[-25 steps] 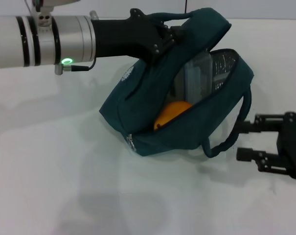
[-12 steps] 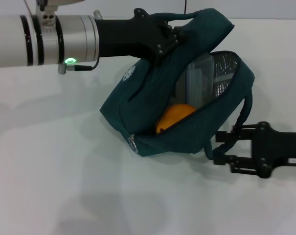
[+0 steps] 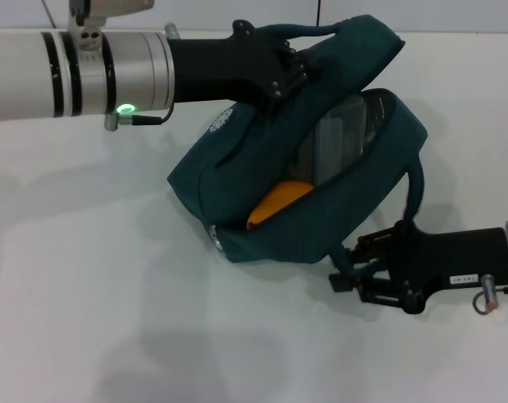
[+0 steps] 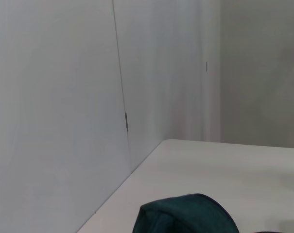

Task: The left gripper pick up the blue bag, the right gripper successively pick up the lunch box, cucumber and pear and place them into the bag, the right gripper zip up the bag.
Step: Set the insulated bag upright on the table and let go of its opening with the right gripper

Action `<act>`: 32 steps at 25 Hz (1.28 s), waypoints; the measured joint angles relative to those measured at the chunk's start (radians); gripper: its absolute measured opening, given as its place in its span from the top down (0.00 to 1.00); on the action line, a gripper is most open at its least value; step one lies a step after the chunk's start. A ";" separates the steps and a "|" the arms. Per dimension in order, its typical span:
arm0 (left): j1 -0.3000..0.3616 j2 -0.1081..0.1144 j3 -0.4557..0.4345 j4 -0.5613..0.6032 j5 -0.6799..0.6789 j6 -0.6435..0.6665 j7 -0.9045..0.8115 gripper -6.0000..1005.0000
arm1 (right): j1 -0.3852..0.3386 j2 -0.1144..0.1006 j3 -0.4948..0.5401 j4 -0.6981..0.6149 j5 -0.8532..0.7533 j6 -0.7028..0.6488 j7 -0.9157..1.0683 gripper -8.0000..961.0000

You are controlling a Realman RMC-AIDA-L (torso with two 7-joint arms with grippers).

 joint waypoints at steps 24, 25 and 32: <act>0.094 0.000 -0.003 -0.245 -0.493 0.004 0.452 0.95 | -0.219 -0.006 0.135 -0.010 0.534 -0.014 -0.371 0.91; 0.104 0.000 -0.003 -0.263 -0.520 0.033 0.479 0.95 | -0.219 -0.008 0.141 -0.010 0.534 -0.016 -0.367 0.91; 0.157 -0.004 -0.005 -0.432 -0.673 0.224 0.701 0.95 | -0.209 -0.028 0.142 -0.018 0.529 -0.019 -0.350 0.91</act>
